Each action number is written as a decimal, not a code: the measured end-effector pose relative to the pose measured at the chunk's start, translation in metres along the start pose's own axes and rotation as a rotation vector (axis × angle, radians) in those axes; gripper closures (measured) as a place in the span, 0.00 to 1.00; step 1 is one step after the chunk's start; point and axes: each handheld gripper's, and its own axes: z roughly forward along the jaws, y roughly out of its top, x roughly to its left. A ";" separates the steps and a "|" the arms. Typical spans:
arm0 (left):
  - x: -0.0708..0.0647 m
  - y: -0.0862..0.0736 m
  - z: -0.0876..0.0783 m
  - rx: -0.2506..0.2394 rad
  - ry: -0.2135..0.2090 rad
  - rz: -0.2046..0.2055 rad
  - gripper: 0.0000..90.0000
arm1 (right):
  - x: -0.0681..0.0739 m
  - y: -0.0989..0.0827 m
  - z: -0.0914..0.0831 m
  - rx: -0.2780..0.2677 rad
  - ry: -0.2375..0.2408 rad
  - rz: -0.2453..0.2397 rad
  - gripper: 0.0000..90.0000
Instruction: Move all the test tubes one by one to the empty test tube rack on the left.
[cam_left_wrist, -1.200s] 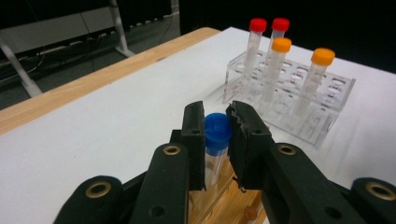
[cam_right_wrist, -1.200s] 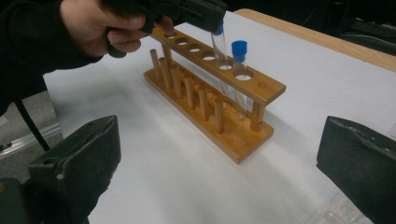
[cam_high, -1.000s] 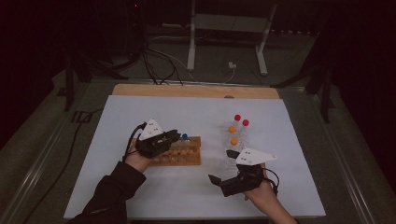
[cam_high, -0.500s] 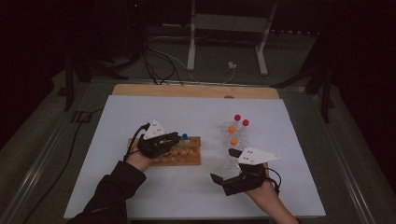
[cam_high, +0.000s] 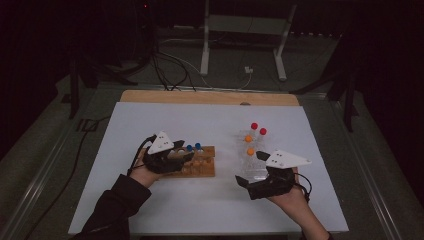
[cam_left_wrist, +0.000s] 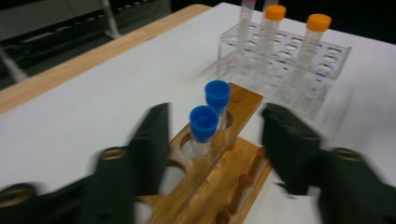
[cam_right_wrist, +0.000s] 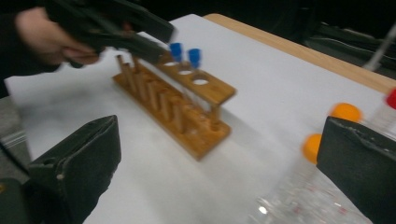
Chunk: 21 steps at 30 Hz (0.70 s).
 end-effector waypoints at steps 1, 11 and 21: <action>-0.001 0.000 -0.004 -0.006 -0.002 -0.004 0.37 | -0.003 0.000 -0.001 0.004 -0.001 0.008 0.00; -0.020 -0.006 -0.036 -0.026 -0.107 -0.026 0.08 | -0.032 -0.011 0.003 0.061 -0.069 0.072 0.09; -0.036 -0.018 -0.053 -0.027 -0.164 -0.015 0.01 | -0.043 -0.019 0.022 0.154 -0.136 0.068 0.39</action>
